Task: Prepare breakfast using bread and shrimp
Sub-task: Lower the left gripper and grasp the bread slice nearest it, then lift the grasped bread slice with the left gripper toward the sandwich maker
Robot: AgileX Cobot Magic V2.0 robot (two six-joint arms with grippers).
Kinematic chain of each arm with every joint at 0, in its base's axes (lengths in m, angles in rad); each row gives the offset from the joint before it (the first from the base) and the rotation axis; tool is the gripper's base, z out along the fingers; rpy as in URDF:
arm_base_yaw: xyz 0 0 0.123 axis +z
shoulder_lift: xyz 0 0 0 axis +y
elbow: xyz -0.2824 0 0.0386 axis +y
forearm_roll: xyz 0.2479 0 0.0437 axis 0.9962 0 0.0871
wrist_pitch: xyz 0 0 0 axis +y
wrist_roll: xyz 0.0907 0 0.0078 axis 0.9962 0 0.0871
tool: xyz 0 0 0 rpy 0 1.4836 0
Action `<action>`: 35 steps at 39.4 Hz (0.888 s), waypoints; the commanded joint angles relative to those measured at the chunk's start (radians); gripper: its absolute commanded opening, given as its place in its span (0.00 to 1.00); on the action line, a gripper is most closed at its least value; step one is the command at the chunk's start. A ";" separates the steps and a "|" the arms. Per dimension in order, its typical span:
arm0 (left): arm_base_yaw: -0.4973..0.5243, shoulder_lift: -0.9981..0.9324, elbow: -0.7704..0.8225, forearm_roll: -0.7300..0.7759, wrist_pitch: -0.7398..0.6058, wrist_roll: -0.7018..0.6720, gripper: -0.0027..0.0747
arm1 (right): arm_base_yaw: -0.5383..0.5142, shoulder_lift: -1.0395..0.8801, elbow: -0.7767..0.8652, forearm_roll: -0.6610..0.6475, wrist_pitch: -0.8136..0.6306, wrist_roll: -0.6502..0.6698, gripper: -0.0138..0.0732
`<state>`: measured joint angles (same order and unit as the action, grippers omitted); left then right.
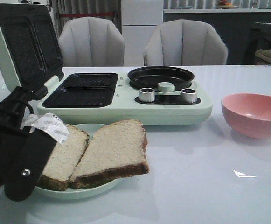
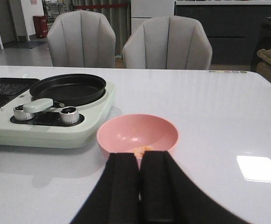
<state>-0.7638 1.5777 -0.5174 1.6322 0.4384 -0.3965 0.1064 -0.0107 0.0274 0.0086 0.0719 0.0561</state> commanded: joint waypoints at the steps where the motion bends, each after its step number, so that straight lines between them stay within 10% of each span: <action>1: 0.001 -0.051 -0.017 -0.017 0.048 -0.013 0.18 | -0.002 -0.021 -0.017 -0.009 -0.079 -0.004 0.34; 35: 0.001 -0.277 -0.033 -0.022 0.051 -0.013 0.18 | -0.002 -0.021 -0.017 -0.009 -0.079 -0.004 0.34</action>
<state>-0.7638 1.3701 -0.5156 1.5867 0.4500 -0.3965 0.1064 -0.0107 0.0274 0.0086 0.0719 0.0561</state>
